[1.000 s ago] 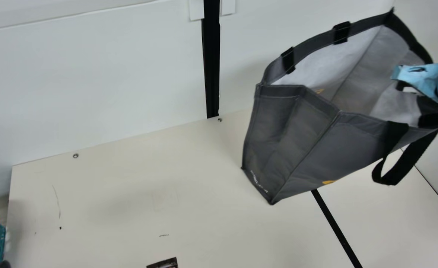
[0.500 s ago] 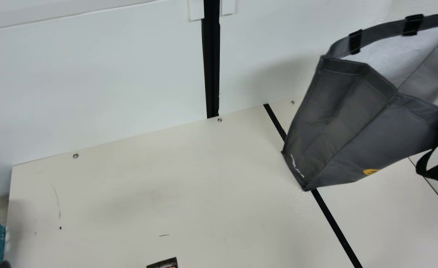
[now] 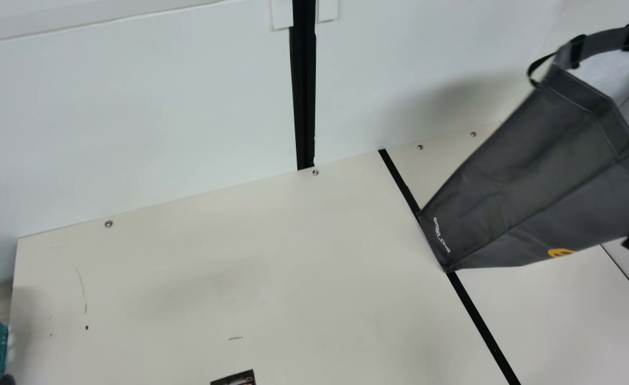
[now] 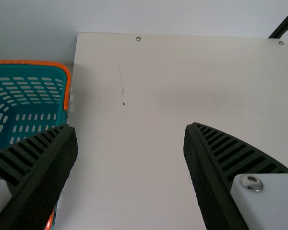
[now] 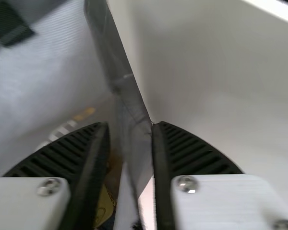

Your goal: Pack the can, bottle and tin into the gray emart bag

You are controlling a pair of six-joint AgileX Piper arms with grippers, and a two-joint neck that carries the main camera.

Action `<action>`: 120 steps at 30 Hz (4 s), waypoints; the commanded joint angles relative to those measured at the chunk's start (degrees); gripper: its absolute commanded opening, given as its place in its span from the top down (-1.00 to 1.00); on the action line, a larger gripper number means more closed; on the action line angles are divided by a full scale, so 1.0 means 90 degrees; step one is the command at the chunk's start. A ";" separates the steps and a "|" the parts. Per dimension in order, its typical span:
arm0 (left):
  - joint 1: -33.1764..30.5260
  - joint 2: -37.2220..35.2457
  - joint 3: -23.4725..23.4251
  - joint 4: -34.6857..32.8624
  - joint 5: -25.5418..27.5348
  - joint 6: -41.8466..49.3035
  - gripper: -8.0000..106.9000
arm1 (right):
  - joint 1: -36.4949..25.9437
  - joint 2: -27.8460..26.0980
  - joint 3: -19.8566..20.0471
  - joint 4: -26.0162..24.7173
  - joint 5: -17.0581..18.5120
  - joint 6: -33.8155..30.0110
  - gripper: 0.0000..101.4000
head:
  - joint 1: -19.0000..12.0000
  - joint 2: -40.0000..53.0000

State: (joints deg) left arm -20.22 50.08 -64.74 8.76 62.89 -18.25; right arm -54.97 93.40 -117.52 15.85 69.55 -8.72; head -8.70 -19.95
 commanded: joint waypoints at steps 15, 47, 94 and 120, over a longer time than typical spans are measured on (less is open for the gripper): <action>0.0000 0.0000 0.0000 0.0000 0.0000 0.0000 -0.71 | 0.0346 -0.0295 -0.0580 0.0373 0.0039 -0.0071 -0.79 | -0.0144 -0.0005; 0.0000 0.0000 0.0000 0.0000 0.0000 0.0000 -0.71 | 0.3251 -0.1115 -0.0521 -0.0155 0.0039 0.0130 -0.79 | -0.0144 -0.0005; 0.0000 0.0000 0.0000 0.0000 0.0000 0.0000 -0.71 | 0.6554 -0.3523 0.3921 -0.1193 -0.0557 0.1213 -0.79 | -0.0144 -0.0005; 0.0000 0.0000 0.0000 0.0000 0.0000 0.0000 -0.71 | 0.6872 -0.3886 0.4830 -0.1381 -0.0803 0.1517 -0.79 | -0.0144 -0.0005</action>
State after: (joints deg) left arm -20.22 50.08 -64.74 8.76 62.89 -18.25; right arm 6.88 58.43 -74.05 3.42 62.32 4.93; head -8.70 -19.95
